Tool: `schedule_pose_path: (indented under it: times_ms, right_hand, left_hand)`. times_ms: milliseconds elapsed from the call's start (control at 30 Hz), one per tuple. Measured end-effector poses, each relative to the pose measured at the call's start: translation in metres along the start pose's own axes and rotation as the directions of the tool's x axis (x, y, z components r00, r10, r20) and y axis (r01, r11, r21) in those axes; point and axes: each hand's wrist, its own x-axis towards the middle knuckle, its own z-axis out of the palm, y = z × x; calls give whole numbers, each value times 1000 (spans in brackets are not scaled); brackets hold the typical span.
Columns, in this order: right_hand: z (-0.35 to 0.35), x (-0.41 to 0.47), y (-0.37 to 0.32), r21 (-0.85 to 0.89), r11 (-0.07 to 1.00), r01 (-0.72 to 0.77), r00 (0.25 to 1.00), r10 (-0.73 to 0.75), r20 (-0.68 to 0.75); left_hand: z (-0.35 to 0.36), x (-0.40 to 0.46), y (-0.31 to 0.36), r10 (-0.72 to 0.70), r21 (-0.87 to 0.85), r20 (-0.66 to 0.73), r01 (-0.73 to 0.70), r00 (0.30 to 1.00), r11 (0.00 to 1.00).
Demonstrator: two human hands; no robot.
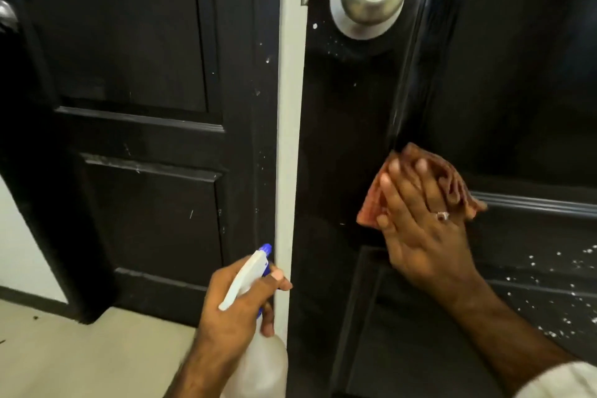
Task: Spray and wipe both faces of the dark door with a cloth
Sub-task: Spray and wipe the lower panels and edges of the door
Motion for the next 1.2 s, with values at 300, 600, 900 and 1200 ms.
schedule_pose_path:
  times_ms: [300,600,900,1200]
  right_hand:
    - [57,21,-88,147,962,231,973,-232,-13]
    - [14,-85,19,5,982,189,979,-188,83]
    - [16,-5,-11,-30,998,54,991,-57,-124]
    - [-42,-40,61,23,998,52,995,-50,-89]
  left_hand:
    - [1,17,13,42,90,-38,-38,998,995]
    - [33,-10,21,67,49,111,-73,992,996]
    - [51,-1,46,155,-29,116,-153,981,988]
    - [86,-9,66,116,-8,243,-117,963,993]
